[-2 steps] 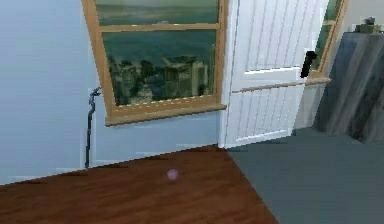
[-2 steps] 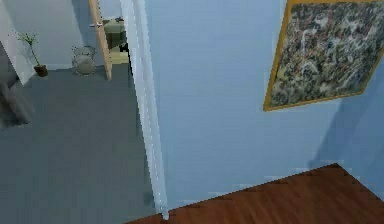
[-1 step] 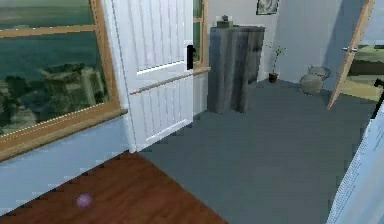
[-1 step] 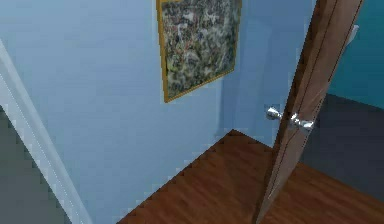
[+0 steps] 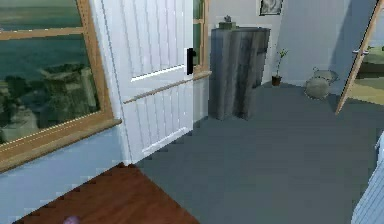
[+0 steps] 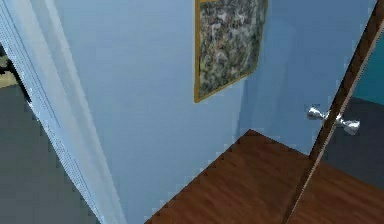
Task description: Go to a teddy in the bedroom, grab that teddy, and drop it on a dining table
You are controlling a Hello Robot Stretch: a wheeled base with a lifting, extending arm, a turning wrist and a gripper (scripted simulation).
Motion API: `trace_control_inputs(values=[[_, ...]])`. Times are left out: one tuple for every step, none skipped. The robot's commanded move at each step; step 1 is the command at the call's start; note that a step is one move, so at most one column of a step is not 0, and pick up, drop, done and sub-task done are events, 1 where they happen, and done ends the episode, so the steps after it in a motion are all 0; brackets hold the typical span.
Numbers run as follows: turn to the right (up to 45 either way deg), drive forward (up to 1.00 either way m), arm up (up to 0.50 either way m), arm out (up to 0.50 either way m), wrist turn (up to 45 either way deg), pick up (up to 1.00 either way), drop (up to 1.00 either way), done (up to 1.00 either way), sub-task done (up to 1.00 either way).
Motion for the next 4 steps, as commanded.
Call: trace_control_inputs(values=[[9.0,0.0,0.0,0.0,0.0,0.0,0.0,0.0,0.0],[0.0,0.55,0.0,0.0,0.0,0.0,0.0,0.0,0.0],[21.0,0.0,0.0,0.0,0.0,0.0,0.0,0.0,0.0],[0.0,0.85,0.0,0.0,0.0,0.0,0.0,0.0,0.0]])
